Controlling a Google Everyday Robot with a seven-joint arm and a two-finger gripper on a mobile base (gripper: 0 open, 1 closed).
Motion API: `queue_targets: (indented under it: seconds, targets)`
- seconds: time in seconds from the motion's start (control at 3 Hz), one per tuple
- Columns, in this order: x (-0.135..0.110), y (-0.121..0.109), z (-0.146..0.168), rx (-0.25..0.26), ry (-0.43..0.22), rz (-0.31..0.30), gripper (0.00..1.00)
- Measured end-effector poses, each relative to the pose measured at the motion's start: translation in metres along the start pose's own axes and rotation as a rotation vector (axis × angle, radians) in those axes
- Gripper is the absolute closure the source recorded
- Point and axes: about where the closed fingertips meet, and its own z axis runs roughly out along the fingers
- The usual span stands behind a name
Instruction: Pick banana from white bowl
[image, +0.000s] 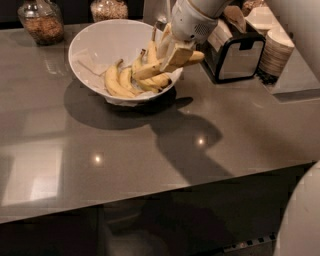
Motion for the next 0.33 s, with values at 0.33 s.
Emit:
queue_targets:
  seconds: [0.33]
  targets:
    - [-0.0092,0.0097,-0.0257,0.033,0.014,-0.014,1.00]
